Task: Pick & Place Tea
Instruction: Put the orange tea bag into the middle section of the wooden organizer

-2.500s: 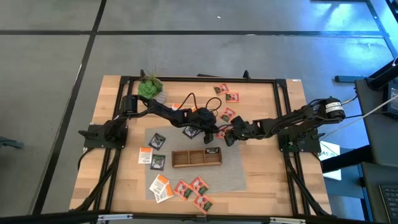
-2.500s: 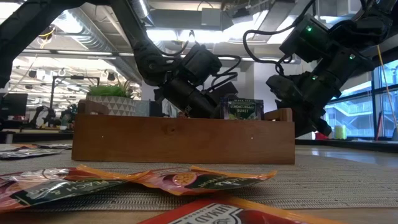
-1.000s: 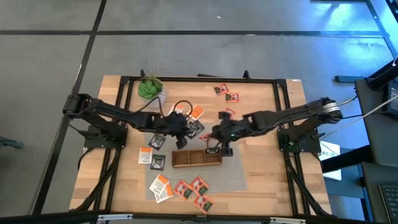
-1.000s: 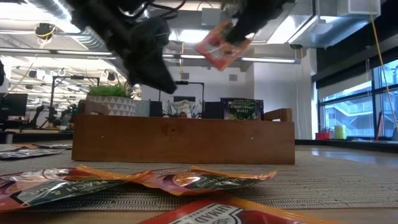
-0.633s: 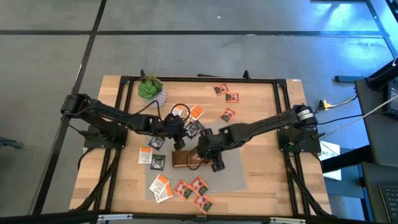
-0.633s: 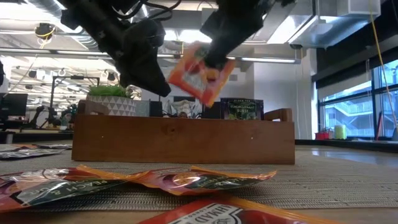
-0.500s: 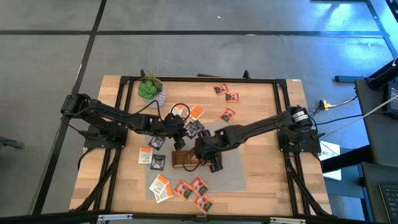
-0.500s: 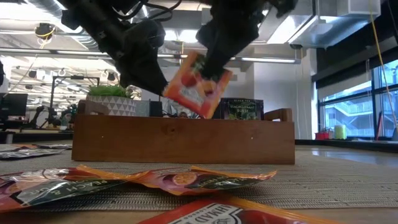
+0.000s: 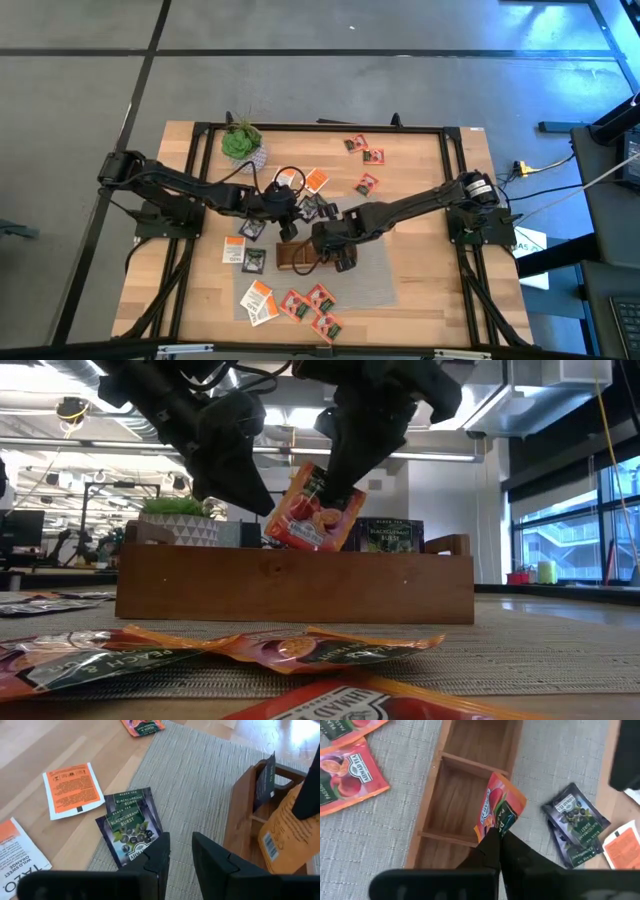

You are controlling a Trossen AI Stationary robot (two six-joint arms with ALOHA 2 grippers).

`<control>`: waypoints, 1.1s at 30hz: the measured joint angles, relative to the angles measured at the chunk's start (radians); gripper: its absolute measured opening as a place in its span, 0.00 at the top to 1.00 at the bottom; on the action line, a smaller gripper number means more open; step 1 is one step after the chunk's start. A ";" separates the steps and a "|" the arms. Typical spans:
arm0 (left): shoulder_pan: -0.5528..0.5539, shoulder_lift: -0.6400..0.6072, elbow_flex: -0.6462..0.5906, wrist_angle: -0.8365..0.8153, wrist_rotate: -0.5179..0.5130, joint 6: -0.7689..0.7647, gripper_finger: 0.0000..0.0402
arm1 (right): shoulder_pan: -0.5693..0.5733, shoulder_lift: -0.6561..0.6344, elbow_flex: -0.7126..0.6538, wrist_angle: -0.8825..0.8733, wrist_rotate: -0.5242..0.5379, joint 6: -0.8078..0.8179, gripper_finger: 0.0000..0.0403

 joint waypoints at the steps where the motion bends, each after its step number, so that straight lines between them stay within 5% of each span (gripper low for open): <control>1: 0.000 0.000 0.000 0.000 0.000 0.000 0.80 | 0.000 0.000 -0.005 -0.002 0.000 -0.010 0.99; 33: 0.000 0.000 0.000 0.000 -0.026 0.018 0.80 | -0.003 0.000 -0.034 0.033 0.068 -0.036 0.94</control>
